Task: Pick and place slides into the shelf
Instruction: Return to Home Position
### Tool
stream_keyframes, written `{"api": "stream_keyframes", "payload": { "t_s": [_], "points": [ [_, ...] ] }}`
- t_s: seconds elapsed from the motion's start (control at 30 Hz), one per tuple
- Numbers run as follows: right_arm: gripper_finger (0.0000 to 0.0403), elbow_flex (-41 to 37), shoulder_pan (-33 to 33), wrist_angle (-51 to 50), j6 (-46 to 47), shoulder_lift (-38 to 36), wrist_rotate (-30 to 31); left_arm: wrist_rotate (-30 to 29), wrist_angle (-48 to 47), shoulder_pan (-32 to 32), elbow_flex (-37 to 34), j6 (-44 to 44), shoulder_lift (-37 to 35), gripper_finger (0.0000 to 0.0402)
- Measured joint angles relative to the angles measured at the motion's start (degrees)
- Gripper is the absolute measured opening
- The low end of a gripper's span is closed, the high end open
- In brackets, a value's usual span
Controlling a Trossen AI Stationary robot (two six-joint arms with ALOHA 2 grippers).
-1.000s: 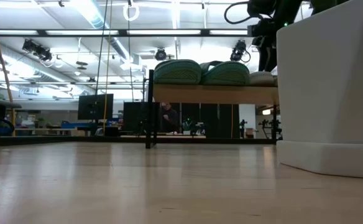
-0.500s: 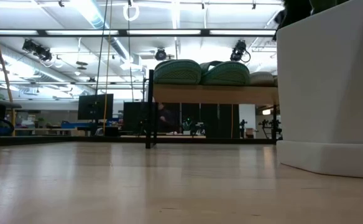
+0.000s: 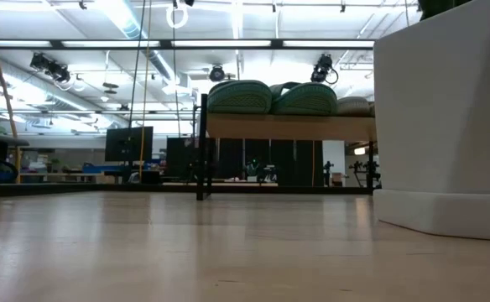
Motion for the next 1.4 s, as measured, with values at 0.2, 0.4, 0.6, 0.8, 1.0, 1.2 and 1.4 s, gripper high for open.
{"api": "stream_keyframes", "payload": {
  "t_s": [0.2, 0.4, 0.6, 0.8, 1.0, 1.2, 1.4],
  "points": [
    [0.0002, -11.2, 0.0, 14.6, 9.9, -10.8, -0.5, 0.4, 2.6, 0.0, 0.0, -3.7, 0.1, 0.0015],
    [0.0001, -23.6, 0.1, 38.7, 20.8, -18.6, -1.0, 0.4, 3.2, 0.0, 0.0, -6.2, 0.1, 0.0010],
    [0.0001, -33.6, 4.5, 61.6, 28.4, -18.2, 0.2, 0.4, 3.1, 0.0, 0.0, -6.6, 0.1, 0.0009],
    [0.0000, -38.1, 14.8, 69.8, 29.3, -12.8, 7.9, 0.4, 3.0, 0.1, 0.0, -6.2, 0.0, 0.0019],
    [0.0000, -37.5, 22.2, 65.3, 25.2, -12.5, 14.7, 0.4, 2.4, 0.1, 0.0, -5.1, 0.0, 0.0005],
    [0.0000, -37.6, 24.7, 60.4, 25.4, -17.0, 19.1, 0.5, 2.1, 0.5, 0.0, -5.0, 0.0, 0.0016],
    [0.0000, -39.3, 27.9, 60.3, 25.6, -18.9, 23.5, 0.5, 2.2, 0.9, 0.0, -6.0, 0.0, 0.0013]
  ]
}}
